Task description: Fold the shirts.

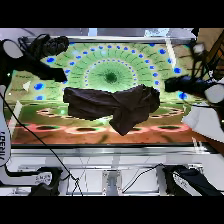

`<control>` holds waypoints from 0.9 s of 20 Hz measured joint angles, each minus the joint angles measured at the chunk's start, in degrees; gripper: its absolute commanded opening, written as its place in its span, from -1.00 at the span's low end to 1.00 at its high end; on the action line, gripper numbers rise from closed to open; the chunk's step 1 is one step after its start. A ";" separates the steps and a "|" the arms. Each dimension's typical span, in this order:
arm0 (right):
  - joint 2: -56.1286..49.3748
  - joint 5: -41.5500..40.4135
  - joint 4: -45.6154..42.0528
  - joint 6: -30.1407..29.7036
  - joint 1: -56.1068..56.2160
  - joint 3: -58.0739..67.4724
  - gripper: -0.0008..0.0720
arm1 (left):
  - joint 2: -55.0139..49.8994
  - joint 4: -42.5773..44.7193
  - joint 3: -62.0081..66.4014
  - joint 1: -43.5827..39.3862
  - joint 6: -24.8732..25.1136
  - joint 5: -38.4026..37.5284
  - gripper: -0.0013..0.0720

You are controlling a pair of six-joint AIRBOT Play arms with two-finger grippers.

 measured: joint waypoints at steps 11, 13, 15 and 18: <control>-16.57 -4.81 19.76 -1.97 -15.72 -10.58 -0.13 | -0.22 -8.72 -21.16 5.53 4.33 2.49 0.68; -18.03 -2.14 24.26 -4.72 -20.46 -10.73 -0.06 | -0.22 -9.55 -21.79 5.64 4.83 3.78 0.68; -19.71 0.59 27.69 -7.21 -23.39 -10.84 -0.04 | -0.22 -10.16 -22.12 5.66 5.22 4.66 0.68; -23.41 2.21 34.18 -10.49 -25.09 -10.88 -0.04 | -0.22 -10.58 -22.36 5.70 5.44 5.53 0.67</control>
